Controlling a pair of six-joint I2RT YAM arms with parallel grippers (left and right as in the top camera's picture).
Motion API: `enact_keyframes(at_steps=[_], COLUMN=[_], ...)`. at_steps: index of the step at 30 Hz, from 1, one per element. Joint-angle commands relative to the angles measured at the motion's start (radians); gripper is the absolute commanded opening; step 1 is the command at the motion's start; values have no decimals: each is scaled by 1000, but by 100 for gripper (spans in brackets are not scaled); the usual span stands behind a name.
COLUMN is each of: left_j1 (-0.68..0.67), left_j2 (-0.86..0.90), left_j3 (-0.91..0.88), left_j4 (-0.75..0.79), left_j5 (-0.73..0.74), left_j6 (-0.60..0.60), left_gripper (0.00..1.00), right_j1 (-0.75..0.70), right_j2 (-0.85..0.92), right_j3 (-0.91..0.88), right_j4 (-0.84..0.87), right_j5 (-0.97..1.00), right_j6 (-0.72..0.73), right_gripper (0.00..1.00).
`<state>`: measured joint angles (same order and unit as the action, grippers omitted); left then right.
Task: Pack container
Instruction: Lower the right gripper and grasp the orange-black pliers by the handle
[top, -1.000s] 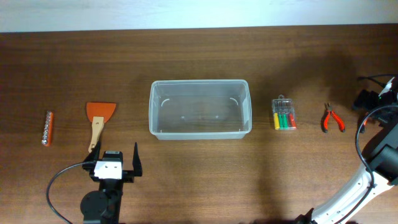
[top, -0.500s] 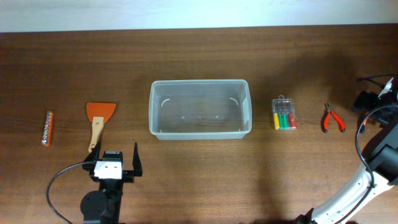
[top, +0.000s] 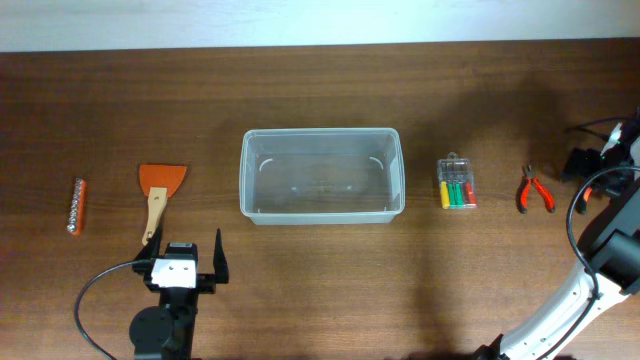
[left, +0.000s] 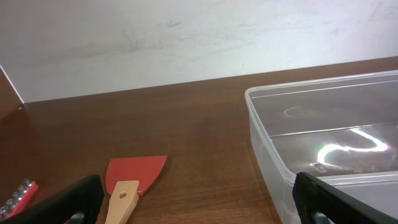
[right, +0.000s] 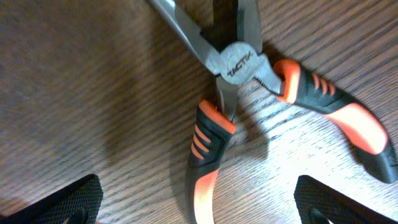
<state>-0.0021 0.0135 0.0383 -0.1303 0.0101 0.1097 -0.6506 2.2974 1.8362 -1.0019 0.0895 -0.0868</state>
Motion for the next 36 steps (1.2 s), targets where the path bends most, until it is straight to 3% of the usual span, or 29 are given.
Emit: enact_keyframes(at_steps=[1,36], left_j1=[5,5], left_j2=[-8,-8], left_j3=[-6,-6], left_j4=[0,0], left_j5=[-7,-7], left_j6=[12,12], left_gripper=[99,99], right_j1=[3,-14], right_j2=[46,71], right_j3=[19,19], right_j4=[-13,15], right_j5=[0,-87], right_j6=[-10,-14], right_gripper=[99,99])
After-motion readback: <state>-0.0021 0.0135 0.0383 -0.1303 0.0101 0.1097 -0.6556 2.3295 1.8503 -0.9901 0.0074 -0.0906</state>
